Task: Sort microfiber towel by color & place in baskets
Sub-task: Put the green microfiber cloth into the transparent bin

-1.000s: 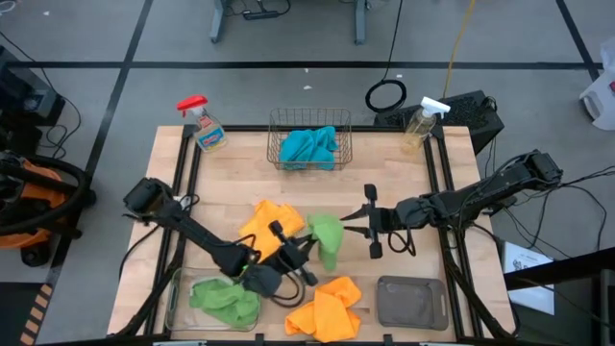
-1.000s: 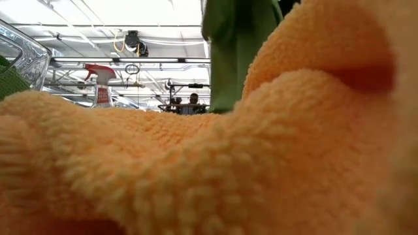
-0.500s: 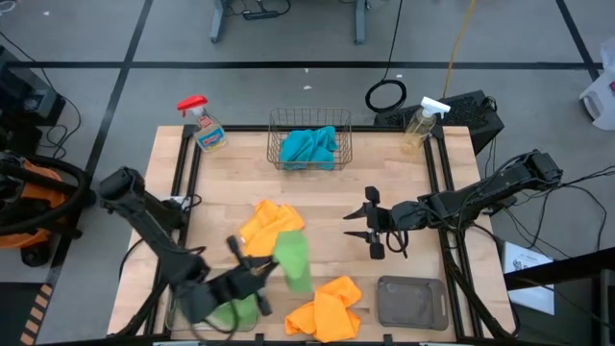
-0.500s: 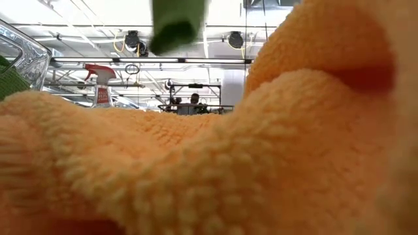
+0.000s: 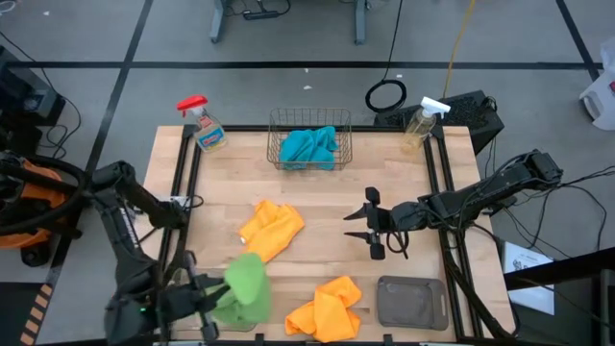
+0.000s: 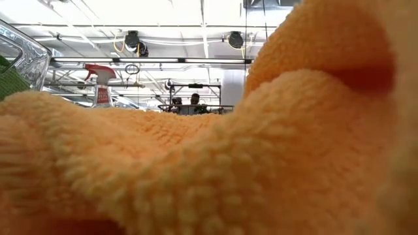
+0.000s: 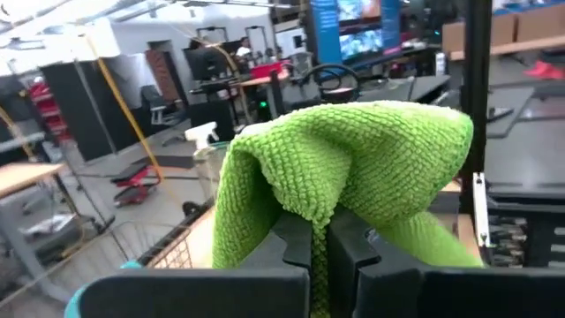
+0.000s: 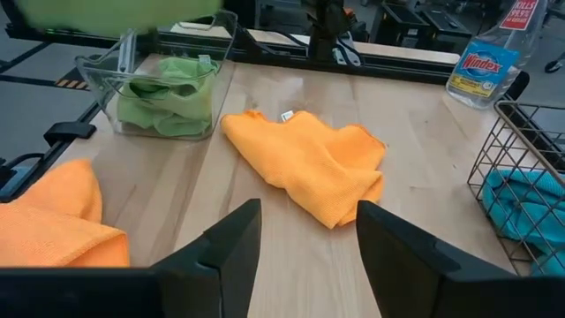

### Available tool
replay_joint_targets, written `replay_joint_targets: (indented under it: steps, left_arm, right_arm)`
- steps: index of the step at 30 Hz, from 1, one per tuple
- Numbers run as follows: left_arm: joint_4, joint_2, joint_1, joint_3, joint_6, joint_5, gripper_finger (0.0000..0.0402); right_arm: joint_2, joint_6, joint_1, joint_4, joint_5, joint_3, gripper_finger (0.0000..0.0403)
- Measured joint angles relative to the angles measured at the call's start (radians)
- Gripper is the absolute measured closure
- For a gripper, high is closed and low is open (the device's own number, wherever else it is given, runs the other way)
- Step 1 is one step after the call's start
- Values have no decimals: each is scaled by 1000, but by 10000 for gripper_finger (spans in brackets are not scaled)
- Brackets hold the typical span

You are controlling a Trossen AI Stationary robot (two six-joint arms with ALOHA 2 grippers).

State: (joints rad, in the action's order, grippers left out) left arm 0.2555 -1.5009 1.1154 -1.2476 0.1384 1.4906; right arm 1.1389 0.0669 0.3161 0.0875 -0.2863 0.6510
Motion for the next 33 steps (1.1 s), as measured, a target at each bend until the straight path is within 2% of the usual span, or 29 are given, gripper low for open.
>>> replay_joint_targets:
  steps: [3, 5, 9, 14, 18, 21, 27, 33]
  left_arm:
    - [1, 2, 50, 0, -26, 79, 394]
    - [10, 2, 81, 0, -37, 80, 394]
    - [-3, 2, 125, 0, -182, 72, 394]
    - [-137, 2, 125, 0, -403, -101, 394]
    - [-297, 1, 57, 0, -545, -215, 394]
    - [-430, 10, 4, 0, -632, -351, 394]
    - [-715, 71, -65, 0, -879, -555, 394]
    - [-911, 141, -58, 0, -1109, -708, 394]
  right_arm:
    - [0, 0, 0, 0, 0, 0, 225]
    - [0, 0, 0, 0, 0, 0, 225]
    - [0, 0, 0, 0, 0, 0, 225]
    - [0, -12, 0, 1, 0, 0, 225]
    - [0, -28, 0, 7, 0, 0, 225]
    - [0, -30, 0, 6, 0, 0, 225]
    - [0, -30, 0, -6, 0, 0, 225]
    - [0, -30, 0, -19, 0, 0, 225]
